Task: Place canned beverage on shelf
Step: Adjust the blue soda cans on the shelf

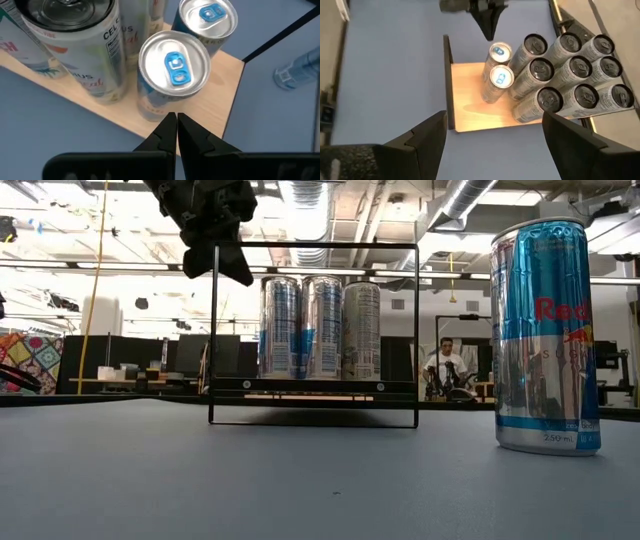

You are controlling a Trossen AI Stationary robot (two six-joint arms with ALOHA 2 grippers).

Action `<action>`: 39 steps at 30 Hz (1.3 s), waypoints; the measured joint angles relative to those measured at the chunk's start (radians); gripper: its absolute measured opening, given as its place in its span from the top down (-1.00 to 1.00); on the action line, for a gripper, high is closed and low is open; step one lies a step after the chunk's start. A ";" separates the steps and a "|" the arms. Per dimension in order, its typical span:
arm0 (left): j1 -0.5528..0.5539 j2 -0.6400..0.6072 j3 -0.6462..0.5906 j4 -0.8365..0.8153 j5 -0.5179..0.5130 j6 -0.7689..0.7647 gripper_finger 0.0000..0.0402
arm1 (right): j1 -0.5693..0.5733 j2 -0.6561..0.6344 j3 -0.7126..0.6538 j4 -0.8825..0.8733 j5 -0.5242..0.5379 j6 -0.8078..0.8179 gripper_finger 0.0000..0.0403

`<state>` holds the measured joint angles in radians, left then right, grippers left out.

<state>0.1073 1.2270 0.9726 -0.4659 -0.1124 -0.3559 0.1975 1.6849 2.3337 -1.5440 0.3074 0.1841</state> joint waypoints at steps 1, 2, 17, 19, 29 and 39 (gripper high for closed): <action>-0.001 -0.001 0.006 -0.005 0.004 -0.005 1.00 | -0.007 0.010 0.000 0.002 -0.015 -0.024 -0.54; -0.001 -0.003 0.015 -0.019 0.008 -0.005 1.00 | -0.014 0.024 -0.001 0.012 -0.036 -0.056 -0.54; -0.001 -0.006 0.239 -0.232 -0.069 0.061 1.00 | -0.240 0.163 0.002 0.036 -0.228 -0.302 -0.04; -0.001 -0.006 0.250 -0.242 -0.069 0.073 1.00 | -0.240 0.193 -0.003 0.016 -0.229 -0.310 0.20; -0.001 -0.006 0.251 -0.284 -0.091 0.101 1.00 | -0.215 0.354 -0.001 0.116 -0.407 -0.398 0.94; 0.000 -0.006 0.251 -0.287 -0.113 0.176 1.00 | -0.255 0.405 -0.001 0.163 -0.494 -0.418 1.00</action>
<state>0.1070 1.2209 1.2240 -0.7530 -0.2256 -0.1801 -0.0572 2.0901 2.3324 -1.3815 -0.1861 -0.2336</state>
